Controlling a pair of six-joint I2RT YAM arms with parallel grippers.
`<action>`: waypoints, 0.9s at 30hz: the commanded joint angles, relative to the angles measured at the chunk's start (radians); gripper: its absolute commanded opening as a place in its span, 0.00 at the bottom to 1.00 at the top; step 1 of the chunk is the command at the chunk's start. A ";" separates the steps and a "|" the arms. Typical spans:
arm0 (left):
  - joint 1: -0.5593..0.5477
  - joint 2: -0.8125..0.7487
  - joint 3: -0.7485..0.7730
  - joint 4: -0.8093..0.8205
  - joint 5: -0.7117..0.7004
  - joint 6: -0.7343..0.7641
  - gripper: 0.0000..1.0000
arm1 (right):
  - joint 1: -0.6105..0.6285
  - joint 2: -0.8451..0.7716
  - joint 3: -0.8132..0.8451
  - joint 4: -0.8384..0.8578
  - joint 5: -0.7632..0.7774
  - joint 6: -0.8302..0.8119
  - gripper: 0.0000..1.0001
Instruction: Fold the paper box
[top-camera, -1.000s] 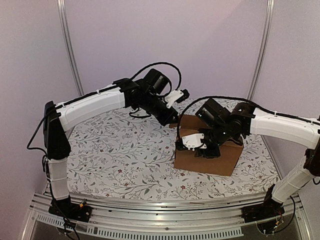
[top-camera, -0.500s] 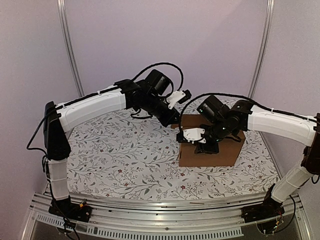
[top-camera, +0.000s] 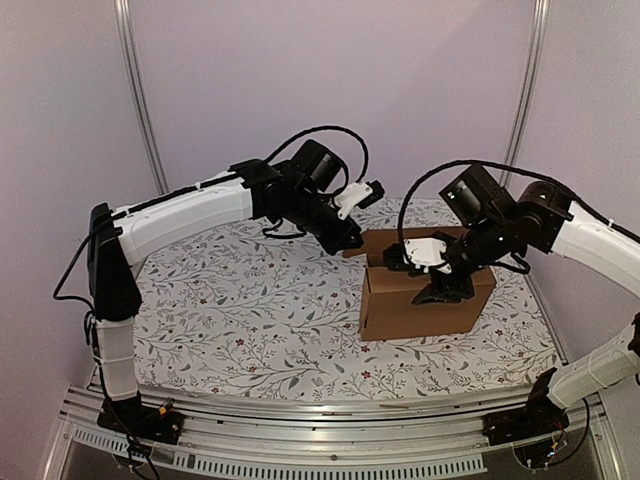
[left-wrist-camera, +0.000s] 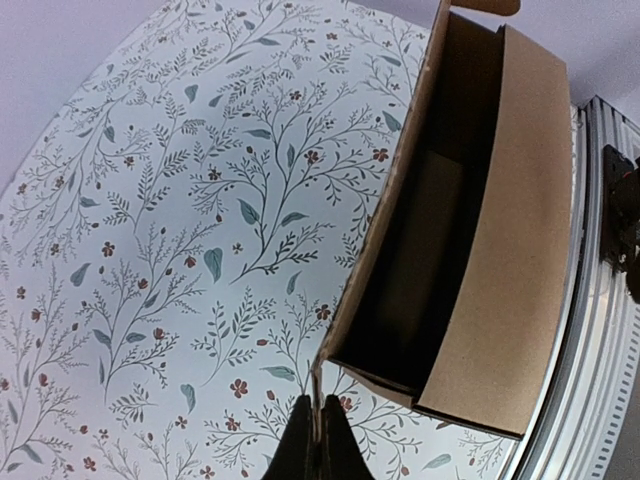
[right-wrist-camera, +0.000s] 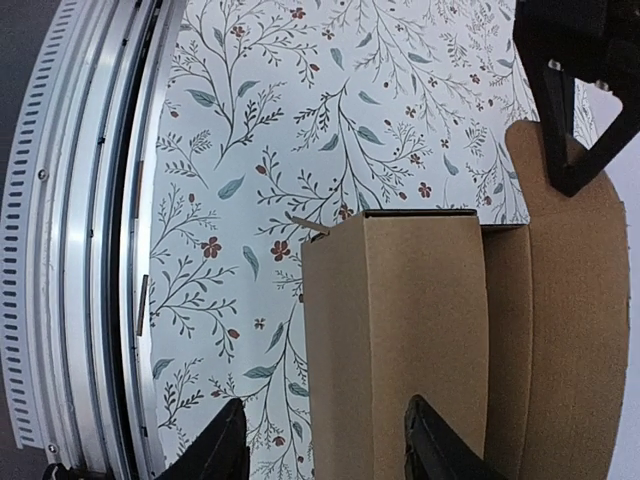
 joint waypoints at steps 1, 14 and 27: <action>-0.018 -0.007 -0.014 -0.018 -0.006 0.027 0.00 | -0.072 -0.093 0.020 -0.073 -0.033 -0.021 0.54; -0.018 -0.003 0.005 -0.027 0.007 0.032 0.01 | -0.357 0.037 0.253 -0.065 -0.063 -0.095 0.67; -0.018 -0.022 -0.019 -0.009 -0.016 0.042 0.02 | -0.359 0.392 0.542 -0.389 -0.115 -0.197 0.39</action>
